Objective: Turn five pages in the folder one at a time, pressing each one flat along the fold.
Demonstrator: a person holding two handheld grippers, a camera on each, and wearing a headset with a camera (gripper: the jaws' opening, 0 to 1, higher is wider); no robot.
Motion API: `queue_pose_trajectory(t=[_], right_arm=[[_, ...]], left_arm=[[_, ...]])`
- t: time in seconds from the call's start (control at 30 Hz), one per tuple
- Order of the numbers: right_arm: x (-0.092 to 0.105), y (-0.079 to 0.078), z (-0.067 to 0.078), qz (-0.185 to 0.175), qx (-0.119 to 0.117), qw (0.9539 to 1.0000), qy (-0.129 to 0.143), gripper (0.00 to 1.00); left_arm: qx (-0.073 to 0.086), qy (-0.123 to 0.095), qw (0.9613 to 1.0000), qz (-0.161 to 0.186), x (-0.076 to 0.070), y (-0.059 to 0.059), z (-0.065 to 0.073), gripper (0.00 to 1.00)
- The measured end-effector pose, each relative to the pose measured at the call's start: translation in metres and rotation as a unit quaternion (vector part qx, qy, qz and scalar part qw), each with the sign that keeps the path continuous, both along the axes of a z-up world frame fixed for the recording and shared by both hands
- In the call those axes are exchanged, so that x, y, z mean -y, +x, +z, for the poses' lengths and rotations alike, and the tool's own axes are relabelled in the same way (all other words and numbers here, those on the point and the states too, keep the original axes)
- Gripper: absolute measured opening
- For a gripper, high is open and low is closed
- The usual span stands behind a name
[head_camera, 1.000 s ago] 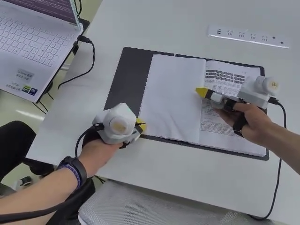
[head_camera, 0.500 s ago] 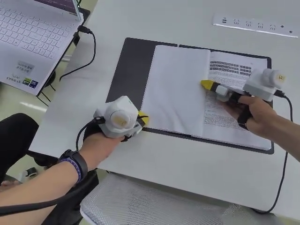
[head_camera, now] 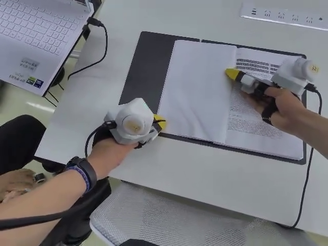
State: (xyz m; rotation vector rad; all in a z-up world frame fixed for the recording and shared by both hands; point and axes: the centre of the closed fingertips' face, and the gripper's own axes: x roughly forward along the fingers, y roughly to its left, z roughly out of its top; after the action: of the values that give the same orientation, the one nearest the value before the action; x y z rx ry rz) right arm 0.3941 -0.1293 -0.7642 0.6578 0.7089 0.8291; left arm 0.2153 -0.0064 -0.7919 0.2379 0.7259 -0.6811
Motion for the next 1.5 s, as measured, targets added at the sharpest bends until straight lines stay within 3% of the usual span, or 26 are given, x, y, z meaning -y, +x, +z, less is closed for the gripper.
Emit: queue_pose_trajectory(t=[0.17,0.5,0.73,0.97,1.13,1.3,1.5], right_arm=[[0.003,0.020,-0.003,-0.032,-0.001,0.9994,0.010,0.00],[0.000,0.040,0.003,-0.077,0.002,0.9968,0.020,0.00],[0.006,0.067,0.000,-0.110,0.006,0.9936,0.027,0.00],[0.005,0.083,-0.002,-0.110,0.018,0.9937,0.015,0.00],[0.005,0.083,-0.003,-0.095,0.037,0.9948,0.002,0.00],[0.006,0.084,-0.005,-0.093,0.041,0.9949,0.001,0.00],[0.004,0.065,-0.003,-0.068,0.042,0.9968,0.007,0.00]], left_arm=[[0.000,0.001,1.0000,-0.003,0.000,0.000,-0.001,0.00],[0.000,0.004,0.9999,-0.010,0.001,0.000,0.000,0.00],[-0.001,0.004,1.0000,-0.007,0.001,0.000,-0.001,0.00],[-0.002,0.001,1.0000,-0.003,0.001,0.000,0.001,0.00],[-0.002,0.000,1.0000,-0.004,0.000,0.000,0.000,0.00],[-0.003,0.000,1.0000,-0.006,0.001,-0.001,0.001,0.00],[-0.002,-0.001,1.0000,-0.004,0.001,-0.001,0.002,0.00]])
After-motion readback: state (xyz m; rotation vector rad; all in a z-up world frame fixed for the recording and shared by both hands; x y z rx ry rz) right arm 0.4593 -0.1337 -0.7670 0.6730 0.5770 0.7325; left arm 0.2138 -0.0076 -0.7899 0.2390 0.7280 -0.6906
